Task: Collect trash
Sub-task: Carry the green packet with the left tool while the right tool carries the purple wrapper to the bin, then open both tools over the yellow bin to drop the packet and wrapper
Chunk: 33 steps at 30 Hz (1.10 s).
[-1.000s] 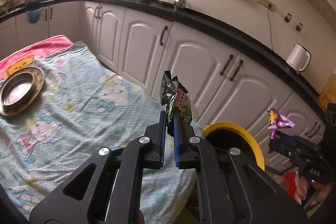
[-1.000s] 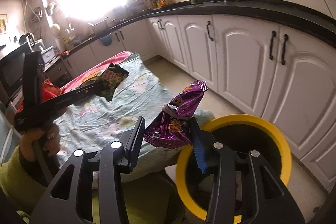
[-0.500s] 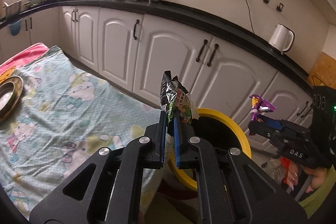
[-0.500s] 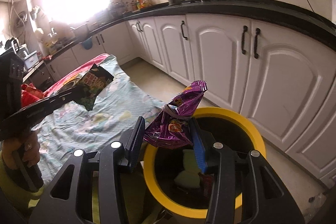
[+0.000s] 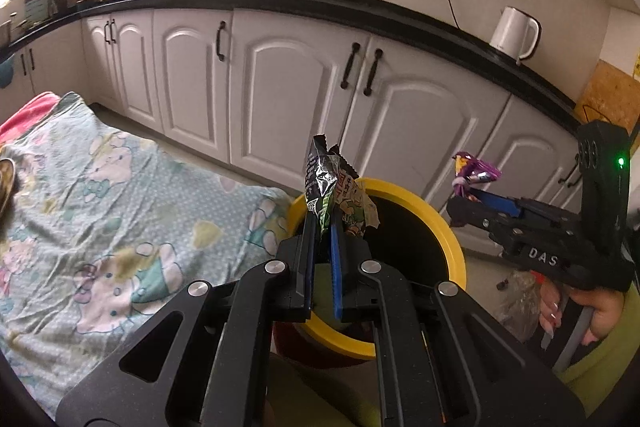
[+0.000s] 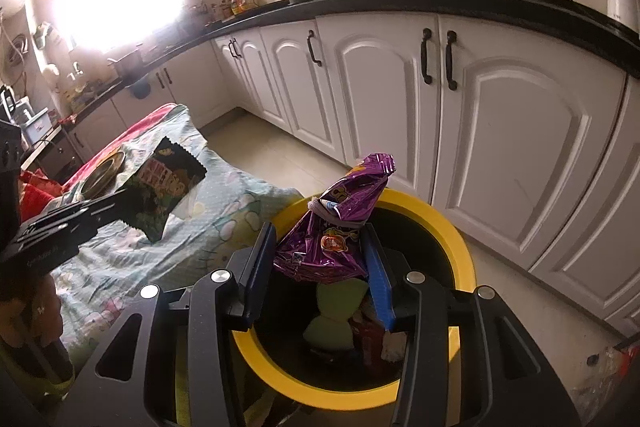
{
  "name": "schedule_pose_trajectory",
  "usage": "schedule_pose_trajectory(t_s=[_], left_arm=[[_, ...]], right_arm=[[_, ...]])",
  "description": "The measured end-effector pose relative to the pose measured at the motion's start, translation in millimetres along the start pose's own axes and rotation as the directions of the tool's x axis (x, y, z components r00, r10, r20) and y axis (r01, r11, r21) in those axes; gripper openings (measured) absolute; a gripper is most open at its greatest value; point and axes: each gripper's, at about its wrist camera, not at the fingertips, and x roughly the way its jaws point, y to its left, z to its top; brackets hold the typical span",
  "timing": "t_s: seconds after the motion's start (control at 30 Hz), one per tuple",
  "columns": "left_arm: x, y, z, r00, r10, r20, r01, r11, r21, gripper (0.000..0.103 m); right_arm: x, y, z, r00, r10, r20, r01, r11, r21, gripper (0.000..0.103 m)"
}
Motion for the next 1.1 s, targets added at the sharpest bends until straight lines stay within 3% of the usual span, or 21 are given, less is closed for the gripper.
schedule_pose_trajectory(t_s=[0.77,0.83,0.87,0.93,1.0,1.1], left_arm=[[52,-21,-18,0.992,-0.022,-0.12,0.029,0.998,0.057,0.005],[56,-22,-16,0.992,-0.015,-0.124,0.022,0.998,0.056,0.013],[57,-22,-16,0.992,-0.015,-0.126,0.021,0.998,0.052,0.024],[58,-21,-16,0.991,-0.012,-0.131,0.018,0.999,0.048,0.031],[58,-18,-16,0.991,-0.006,-0.135,0.012,0.999,0.042,0.048],[56,-12,-16,0.991,0.001,-0.133,0.001,1.0,0.017,0.063]], right_arm=[[41,-30,-24,0.992,0.026,-0.121,-0.017,0.998,0.068,0.045],[40,-33,-24,0.992,0.028,-0.121,-0.018,0.996,0.084,0.055],[39,-35,-25,0.993,0.027,-0.119,-0.016,0.996,0.088,0.056],[37,-39,-25,0.994,0.015,-0.113,-0.004,0.995,0.096,0.058],[34,-43,-25,0.994,0.001,-0.108,0.01,0.995,0.104,0.061],[31,-50,-26,0.995,-0.01,-0.097,0.023,0.991,0.13,0.068]])
